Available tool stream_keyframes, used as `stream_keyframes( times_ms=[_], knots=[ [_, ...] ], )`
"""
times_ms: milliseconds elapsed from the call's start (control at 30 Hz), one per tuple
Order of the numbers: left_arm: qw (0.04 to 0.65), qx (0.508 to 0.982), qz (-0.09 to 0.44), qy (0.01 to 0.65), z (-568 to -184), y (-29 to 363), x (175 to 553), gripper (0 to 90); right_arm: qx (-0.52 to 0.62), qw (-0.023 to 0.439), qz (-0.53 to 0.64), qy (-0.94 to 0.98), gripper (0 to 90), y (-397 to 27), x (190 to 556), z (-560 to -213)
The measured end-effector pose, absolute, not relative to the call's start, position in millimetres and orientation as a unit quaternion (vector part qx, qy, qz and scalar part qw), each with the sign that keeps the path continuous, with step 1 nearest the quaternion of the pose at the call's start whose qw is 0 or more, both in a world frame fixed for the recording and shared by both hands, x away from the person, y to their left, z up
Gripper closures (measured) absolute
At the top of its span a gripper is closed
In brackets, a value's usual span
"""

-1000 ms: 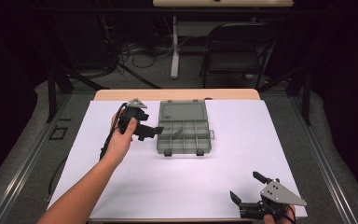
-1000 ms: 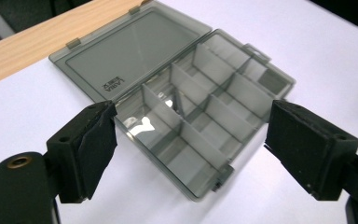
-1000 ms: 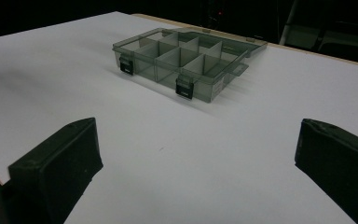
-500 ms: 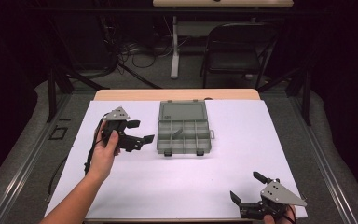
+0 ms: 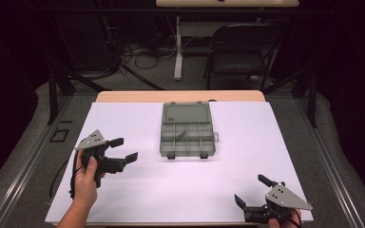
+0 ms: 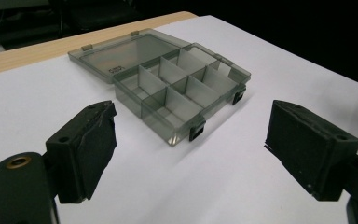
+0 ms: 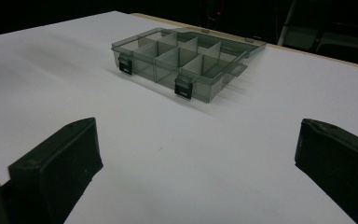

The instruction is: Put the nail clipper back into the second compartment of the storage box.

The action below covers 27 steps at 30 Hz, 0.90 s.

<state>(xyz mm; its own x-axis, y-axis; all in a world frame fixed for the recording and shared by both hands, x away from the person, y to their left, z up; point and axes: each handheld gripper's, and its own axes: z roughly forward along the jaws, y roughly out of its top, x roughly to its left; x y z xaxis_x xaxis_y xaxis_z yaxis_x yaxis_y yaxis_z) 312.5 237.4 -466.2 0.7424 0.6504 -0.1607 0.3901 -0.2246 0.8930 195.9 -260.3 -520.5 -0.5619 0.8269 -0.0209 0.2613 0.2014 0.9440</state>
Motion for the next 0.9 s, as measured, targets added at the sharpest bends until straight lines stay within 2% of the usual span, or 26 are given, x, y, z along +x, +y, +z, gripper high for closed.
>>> stream_keyframes(
  times_ms=[400, 900],
  knots=[
    [0.555, 0.751, 0.159, 0.321, -488.9, 273.0, 267.4, 15.8, 0.377, 0.280, 0.503, 0.726, 0.0, -260.5, 196.5, -520.1],
    [0.570, 0.732, 0.156, 0.339, -510.3, 291.0, 262.6, 15.7, 0.379, 0.278, 0.501, 0.727, 0.0, -262.1, 198.7, -521.4]
  ],
)
